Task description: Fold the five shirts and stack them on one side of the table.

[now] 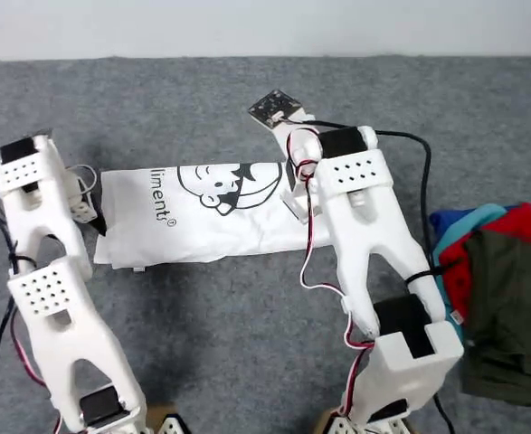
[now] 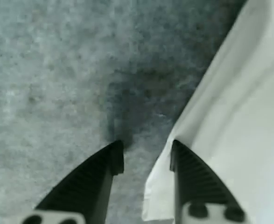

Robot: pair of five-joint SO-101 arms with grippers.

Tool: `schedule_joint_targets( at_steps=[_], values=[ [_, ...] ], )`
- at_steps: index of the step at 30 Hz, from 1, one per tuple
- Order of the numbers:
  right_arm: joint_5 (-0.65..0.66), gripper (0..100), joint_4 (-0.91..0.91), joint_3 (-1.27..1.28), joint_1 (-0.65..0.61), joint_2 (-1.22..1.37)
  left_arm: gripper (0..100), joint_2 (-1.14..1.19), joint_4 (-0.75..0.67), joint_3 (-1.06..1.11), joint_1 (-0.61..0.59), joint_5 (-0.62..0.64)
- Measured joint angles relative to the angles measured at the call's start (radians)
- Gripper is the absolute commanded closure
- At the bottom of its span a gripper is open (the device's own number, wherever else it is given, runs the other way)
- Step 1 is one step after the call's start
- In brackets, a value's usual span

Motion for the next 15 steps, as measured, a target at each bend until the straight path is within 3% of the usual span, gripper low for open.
schedule_joint_targets(
  at_steps=[7,15],
  values=[
    [0.000,82.1,0.000,0.000,-0.002,0.000,83,-0.005,0.003,-0.008,0.006,0.005],
    [0.000,82.1,0.000,0.000,-0.002,0.000,83,-0.167,-0.003,-0.054,-0.095,0.061]
  ],
)
